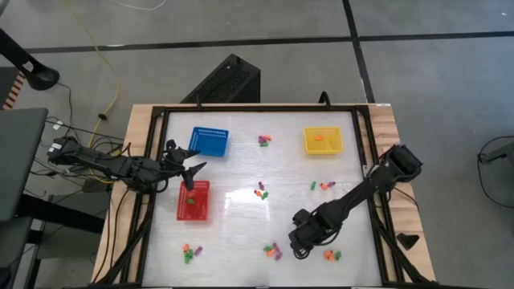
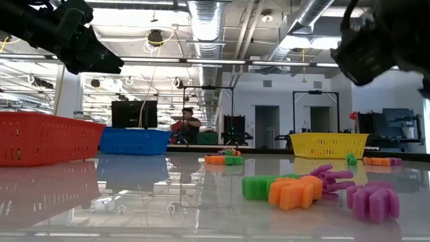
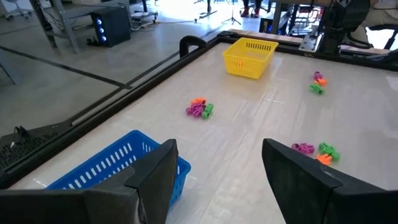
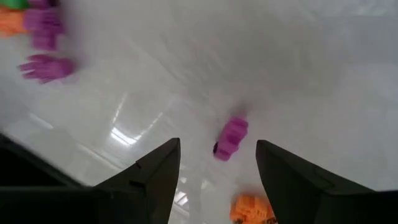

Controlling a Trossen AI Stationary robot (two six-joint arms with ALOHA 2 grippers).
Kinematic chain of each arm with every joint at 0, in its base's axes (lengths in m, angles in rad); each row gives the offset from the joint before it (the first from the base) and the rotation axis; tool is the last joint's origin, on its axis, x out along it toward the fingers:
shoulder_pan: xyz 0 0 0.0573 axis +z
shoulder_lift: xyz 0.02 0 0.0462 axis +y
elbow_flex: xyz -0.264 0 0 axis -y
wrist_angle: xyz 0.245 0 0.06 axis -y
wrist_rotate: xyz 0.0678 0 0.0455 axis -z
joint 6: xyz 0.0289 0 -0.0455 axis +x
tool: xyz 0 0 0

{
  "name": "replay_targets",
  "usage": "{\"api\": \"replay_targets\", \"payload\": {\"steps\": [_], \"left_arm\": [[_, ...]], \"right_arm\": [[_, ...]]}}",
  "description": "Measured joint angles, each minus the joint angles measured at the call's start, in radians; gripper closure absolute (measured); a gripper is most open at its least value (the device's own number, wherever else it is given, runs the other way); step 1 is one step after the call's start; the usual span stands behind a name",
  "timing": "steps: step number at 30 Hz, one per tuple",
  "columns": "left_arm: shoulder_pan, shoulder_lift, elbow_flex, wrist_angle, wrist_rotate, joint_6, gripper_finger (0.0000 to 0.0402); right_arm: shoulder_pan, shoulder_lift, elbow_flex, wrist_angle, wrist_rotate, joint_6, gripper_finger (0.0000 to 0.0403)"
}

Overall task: Sort Halloween decoration
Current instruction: Put the violet skeleton toy into the blue bin

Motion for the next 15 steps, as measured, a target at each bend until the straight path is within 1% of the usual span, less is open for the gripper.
{"api": "replay_targets", "payload": {"steps": [5, 9, 12, 15], "left_arm": [[0.000, 0.000, 0.000, -0.002, 0.002, 0.000, 0.0175], [0.000, 0.000, 0.000, -0.002, 0.003, 0.000, 0.0175], [0.000, 0.000, 0.000, -0.002, 0.003, 0.000, 0.0175], [0.000, 0.000, 0.000, -0.002, 0.003, 0.000, 0.0175]], "right_arm": [[-0.003, 0.054, 0.000, 0.008, -0.016, -0.029, 0.0159], [-0.003, 0.069, 0.002, 0.008, -0.041, -0.054, 0.0161], [-0.006, 0.069, 0.002, 0.002, -0.044, -0.055, 0.0181], [-0.016, 0.066, 0.002, -0.004, -0.064, -0.071, 0.0218]]}}
